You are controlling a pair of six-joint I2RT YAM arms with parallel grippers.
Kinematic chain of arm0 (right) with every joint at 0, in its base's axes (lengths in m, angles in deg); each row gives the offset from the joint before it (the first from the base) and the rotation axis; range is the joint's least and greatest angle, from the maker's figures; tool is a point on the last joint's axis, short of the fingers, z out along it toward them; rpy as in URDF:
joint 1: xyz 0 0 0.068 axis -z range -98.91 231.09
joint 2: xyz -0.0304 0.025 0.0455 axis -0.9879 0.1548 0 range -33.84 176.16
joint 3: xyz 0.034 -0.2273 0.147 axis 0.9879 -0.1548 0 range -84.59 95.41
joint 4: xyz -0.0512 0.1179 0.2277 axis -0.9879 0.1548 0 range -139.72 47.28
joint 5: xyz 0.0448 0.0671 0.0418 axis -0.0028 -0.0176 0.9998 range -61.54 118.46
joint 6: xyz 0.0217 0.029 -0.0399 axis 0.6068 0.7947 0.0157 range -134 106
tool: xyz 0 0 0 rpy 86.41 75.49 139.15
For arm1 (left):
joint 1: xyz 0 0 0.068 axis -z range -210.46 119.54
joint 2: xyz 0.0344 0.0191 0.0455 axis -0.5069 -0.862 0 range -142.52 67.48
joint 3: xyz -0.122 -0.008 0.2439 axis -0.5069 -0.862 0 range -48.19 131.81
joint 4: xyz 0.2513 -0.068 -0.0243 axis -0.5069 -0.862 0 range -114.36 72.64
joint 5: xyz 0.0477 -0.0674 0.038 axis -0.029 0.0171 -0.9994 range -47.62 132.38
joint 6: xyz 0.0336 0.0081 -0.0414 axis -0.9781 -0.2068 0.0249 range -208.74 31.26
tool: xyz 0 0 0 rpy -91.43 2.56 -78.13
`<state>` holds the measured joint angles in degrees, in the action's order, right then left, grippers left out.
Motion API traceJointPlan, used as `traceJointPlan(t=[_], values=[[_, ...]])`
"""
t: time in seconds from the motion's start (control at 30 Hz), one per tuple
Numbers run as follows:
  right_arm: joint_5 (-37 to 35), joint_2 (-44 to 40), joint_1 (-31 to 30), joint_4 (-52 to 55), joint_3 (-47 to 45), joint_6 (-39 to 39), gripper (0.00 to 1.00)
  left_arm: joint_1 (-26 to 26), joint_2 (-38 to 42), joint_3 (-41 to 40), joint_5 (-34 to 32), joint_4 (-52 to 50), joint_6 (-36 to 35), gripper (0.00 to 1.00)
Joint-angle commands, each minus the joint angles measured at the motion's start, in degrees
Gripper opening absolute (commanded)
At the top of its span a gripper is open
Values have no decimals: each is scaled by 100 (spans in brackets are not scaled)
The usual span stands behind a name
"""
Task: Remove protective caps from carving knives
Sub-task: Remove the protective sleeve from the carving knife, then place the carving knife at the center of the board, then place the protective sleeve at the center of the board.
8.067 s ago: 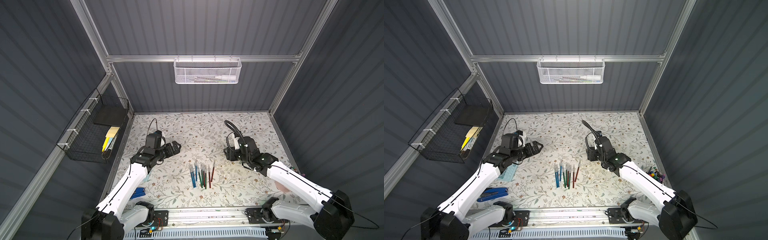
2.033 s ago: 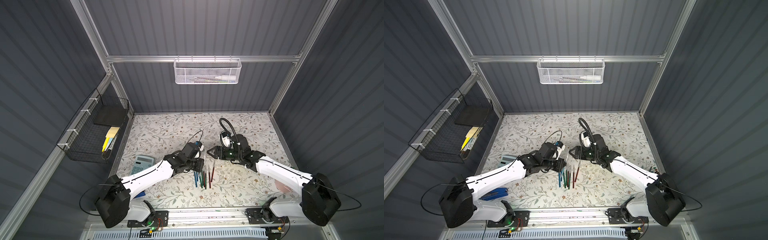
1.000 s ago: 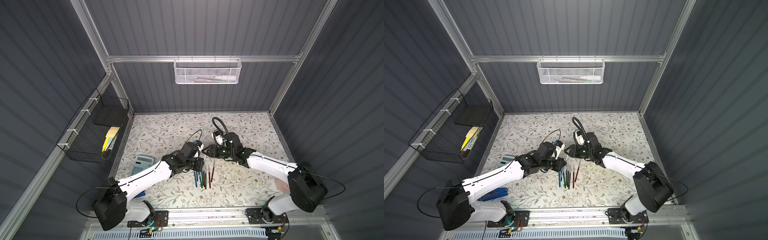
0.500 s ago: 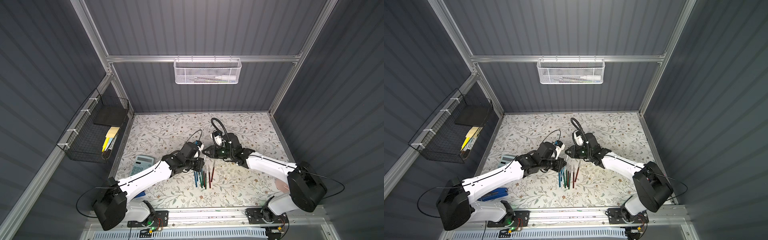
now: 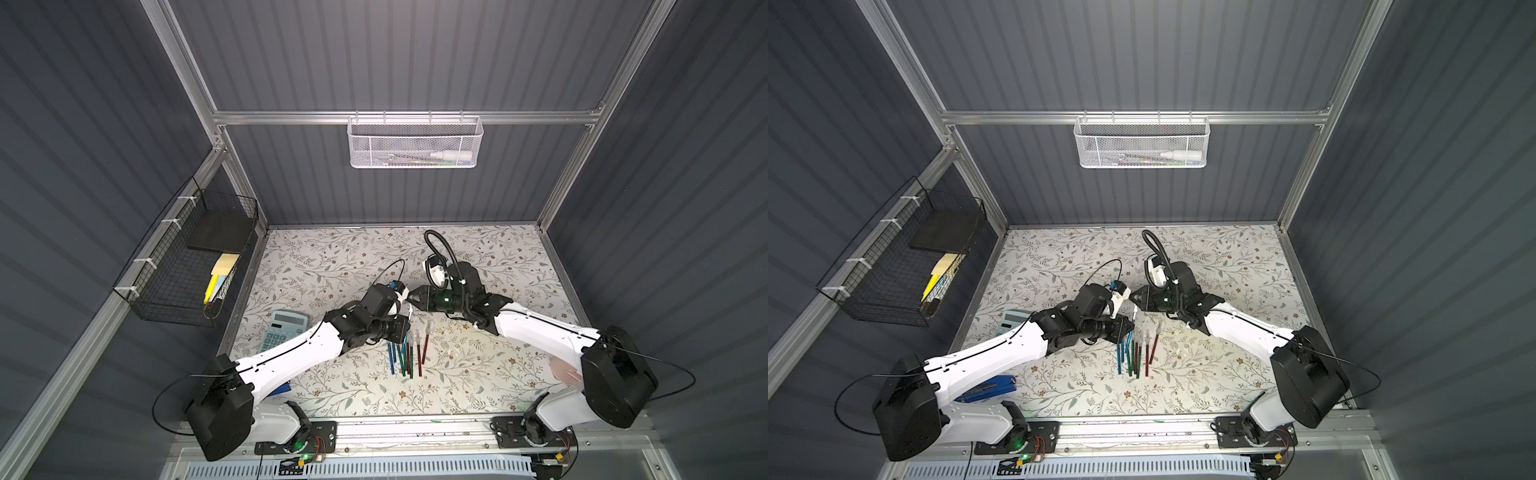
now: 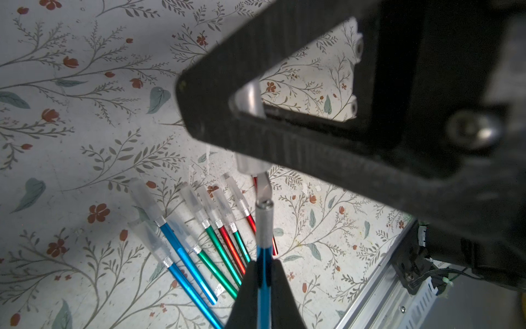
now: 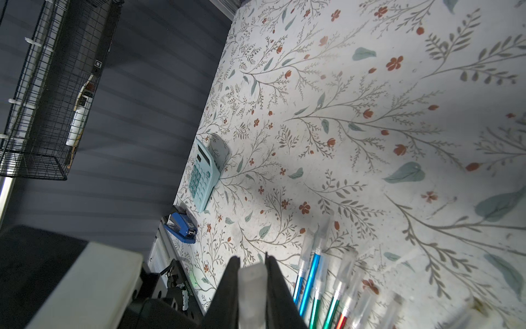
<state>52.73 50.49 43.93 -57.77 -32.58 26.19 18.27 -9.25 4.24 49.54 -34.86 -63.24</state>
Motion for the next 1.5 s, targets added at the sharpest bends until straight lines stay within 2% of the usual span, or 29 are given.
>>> traceJointPlan(t=[0.0,0.47,0.77,0.87,1.03,1.17,1.3,1.47], values=[[-91,-180,-26,0,217,-86,16,30,-10,-100,1,9,26,0],[-554,-384,-18,309,275,-398,16,29,219,-145,-492,-190,61,0],[-1412,-804,84,911,144,-760,16,-81,195,26,-1313,-766,148,0],[-1592,-904,192,1133,60,-830,16,-317,128,55,-1318,-946,191,0],[-2120,-989,388,1775,11,-1020,15,-1143,29,-41,-983,-1090,339,0],[-2422,-959,673,2208,-53,-1130,15,-1445,-240,142,-1085,-1328,355,0],[-2489,-820,1080,2523,-116,-1117,15,-1742,-829,568,-1085,-1672,295,0],[-2733,-441,1271,2821,-23,-1227,16,-2034,-1271,694,-870,-1502,342,0]])
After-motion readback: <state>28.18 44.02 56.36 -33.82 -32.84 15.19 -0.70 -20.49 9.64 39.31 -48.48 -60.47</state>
